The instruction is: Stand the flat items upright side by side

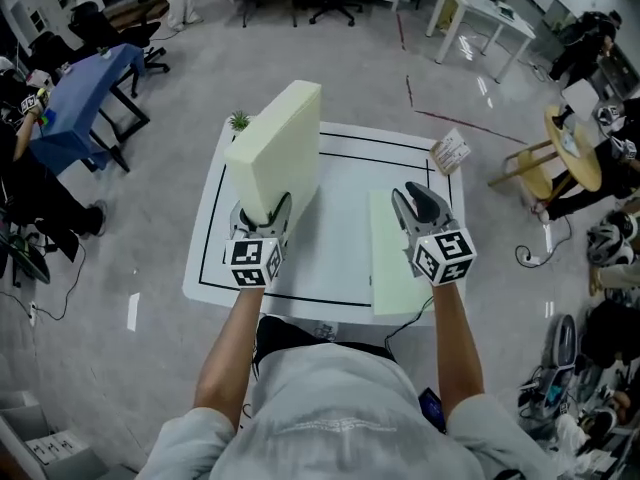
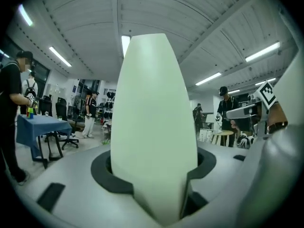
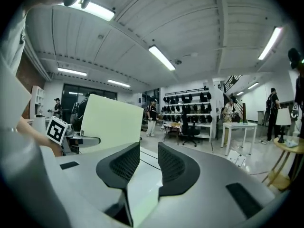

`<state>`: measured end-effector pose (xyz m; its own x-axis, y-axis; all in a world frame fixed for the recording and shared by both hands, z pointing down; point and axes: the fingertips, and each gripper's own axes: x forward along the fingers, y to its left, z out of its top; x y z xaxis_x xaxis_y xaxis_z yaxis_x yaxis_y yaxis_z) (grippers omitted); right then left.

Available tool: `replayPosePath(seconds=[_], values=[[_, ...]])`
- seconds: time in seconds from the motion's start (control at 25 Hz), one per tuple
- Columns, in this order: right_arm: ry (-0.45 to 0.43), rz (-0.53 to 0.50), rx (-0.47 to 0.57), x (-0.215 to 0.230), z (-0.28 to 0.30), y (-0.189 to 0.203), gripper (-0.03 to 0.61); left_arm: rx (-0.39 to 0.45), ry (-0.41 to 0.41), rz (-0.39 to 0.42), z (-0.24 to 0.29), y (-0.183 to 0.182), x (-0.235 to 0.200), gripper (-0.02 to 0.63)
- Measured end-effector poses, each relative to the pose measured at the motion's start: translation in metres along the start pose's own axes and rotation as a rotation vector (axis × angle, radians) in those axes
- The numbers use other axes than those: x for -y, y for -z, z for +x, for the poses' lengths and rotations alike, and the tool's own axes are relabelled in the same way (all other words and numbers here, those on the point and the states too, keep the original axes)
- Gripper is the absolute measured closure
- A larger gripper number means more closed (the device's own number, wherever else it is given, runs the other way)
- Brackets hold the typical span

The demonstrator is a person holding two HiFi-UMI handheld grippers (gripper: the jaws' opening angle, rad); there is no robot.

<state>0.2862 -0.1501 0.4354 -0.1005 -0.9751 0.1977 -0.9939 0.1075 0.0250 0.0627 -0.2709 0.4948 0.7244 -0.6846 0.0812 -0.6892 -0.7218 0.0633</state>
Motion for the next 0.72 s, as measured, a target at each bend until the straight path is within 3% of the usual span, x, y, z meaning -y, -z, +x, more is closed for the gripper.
replayPosePath(seconds=[0.12, 0.28, 0.72], values=[[0.024, -0.016, -0.022, 0.007, -0.007, 0.005, 0.456, 0.013, -0.041, 0.046, 0.004, 0.010, 0.011, 0.321], [0.046, -0.019, -0.038, 0.010, -0.014, 0.013, 0.469, -0.032, -0.093, 0.092, 0.009, 0.035, 0.027, 0.316], [0.052, 0.000, -0.061, 0.021, -0.023, 0.031, 0.488, -0.068, -0.172, 0.092, 0.016, 0.043, 0.057, 0.313]])
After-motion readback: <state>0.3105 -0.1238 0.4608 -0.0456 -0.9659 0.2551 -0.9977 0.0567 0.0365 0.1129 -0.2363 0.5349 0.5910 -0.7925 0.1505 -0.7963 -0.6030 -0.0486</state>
